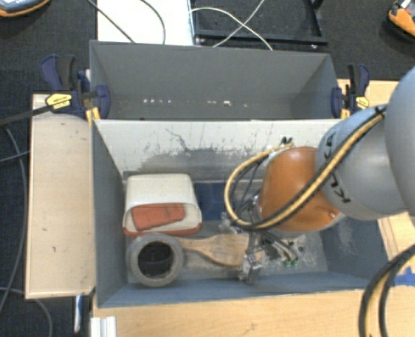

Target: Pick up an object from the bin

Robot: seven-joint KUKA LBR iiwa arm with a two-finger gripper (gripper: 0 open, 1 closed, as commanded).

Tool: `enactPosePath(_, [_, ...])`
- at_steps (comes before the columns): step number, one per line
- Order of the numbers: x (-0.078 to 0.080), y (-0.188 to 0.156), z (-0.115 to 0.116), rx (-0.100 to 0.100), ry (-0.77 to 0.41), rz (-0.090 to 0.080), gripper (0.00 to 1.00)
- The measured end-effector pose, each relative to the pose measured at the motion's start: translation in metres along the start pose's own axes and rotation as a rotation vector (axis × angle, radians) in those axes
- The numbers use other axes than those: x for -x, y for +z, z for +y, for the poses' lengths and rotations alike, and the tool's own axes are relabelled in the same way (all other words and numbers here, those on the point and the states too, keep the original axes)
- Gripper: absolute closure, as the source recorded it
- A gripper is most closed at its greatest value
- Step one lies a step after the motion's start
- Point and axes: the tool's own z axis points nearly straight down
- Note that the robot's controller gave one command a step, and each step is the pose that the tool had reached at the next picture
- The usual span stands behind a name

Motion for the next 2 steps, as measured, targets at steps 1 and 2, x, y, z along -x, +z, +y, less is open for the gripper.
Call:
enactPosePath(1, [0.0082, 0.0014, 0.0056, 0.001, 0.055, 0.009, 1.00])
enactPosePath(2, [0.0081, 0.0014, 0.0055, 0.001, 0.054, 0.009, 1.00])
